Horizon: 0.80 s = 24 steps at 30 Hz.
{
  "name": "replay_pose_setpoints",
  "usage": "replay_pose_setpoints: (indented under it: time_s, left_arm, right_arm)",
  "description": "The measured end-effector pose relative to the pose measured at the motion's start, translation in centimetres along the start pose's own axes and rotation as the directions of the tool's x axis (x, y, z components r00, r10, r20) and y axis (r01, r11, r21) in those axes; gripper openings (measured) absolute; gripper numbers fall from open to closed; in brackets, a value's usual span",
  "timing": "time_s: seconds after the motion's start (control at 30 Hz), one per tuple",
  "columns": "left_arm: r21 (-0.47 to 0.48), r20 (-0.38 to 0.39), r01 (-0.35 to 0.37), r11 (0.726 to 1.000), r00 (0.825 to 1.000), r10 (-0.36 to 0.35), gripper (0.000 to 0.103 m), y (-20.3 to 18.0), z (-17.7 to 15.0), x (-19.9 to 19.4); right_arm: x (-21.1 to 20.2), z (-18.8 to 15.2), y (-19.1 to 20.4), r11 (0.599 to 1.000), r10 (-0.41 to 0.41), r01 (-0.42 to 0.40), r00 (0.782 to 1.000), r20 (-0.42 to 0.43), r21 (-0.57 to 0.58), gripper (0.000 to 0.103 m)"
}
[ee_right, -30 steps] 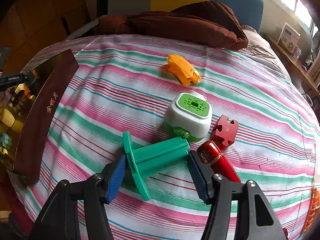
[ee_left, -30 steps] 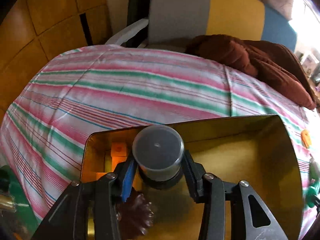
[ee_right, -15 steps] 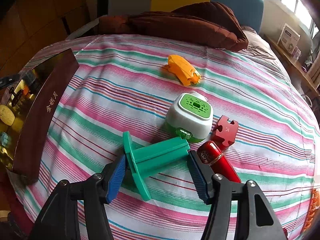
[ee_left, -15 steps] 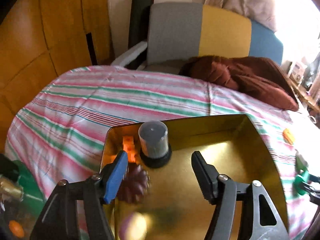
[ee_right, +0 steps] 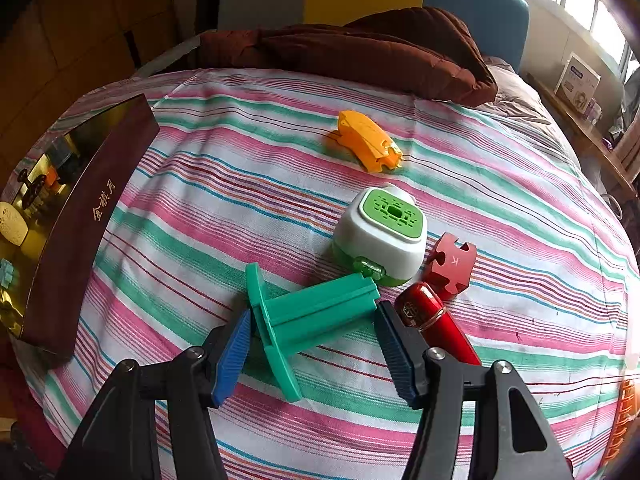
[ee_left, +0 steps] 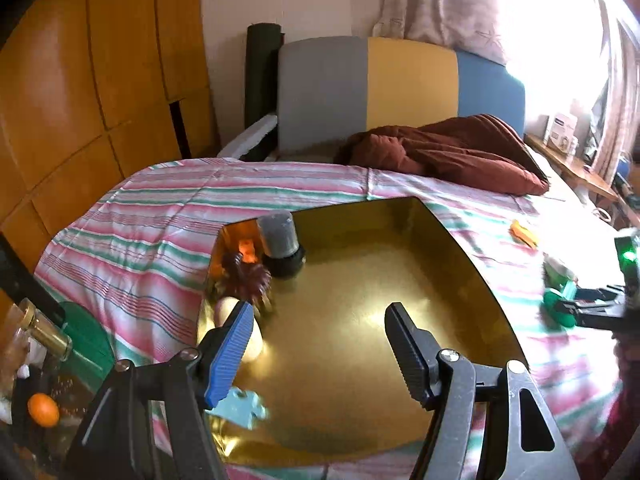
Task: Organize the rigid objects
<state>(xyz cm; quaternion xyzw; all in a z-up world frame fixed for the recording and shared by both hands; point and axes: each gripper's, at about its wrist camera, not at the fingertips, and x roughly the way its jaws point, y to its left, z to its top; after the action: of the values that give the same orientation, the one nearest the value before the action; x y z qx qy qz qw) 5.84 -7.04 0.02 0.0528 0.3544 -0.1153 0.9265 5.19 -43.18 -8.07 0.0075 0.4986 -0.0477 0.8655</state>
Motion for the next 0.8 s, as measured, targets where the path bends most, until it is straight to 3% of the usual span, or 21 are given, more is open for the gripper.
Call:
replay_pose_setpoints:
  time_s: [0.8]
  left_arm:
    - [-0.042,-0.067,-0.021,0.999,0.998,0.018,0.069,1.1,-3.7,-1.0]
  right_arm:
    - [-0.1,-0.1,0.1,1.0,-0.008,0.008,1.0,0.005,-0.006,0.061]
